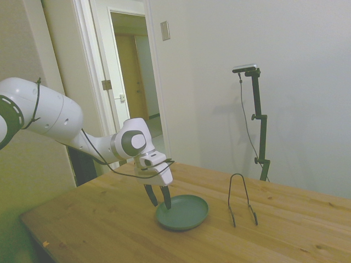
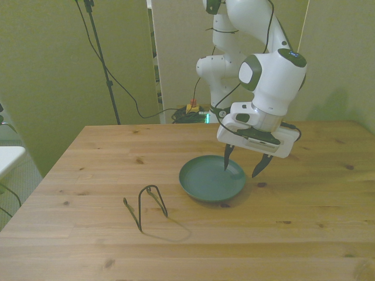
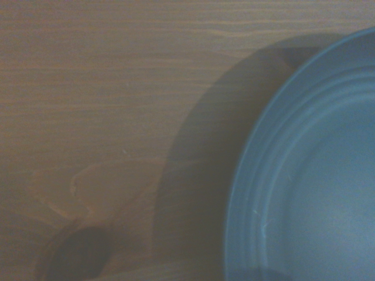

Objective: Load the plate

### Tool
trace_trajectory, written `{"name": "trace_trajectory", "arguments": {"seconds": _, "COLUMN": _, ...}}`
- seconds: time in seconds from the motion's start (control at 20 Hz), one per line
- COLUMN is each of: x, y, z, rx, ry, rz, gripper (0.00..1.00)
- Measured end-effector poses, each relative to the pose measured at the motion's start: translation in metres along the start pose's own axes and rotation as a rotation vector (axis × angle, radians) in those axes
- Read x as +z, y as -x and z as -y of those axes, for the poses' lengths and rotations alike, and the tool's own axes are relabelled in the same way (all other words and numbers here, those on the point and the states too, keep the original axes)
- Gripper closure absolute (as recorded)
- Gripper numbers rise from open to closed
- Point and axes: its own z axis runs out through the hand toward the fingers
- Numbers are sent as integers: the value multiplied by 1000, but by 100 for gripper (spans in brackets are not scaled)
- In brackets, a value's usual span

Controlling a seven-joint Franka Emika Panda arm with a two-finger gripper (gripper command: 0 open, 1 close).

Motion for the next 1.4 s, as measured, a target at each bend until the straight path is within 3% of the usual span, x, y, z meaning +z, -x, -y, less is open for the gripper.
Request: {"name": "trace_trajectory", "arguments": {"seconds": 1.4, "x": 17, "y": -8, "z": -6, "rx": 1, "ry": -20, "rz": -26, "gripper": 100}}
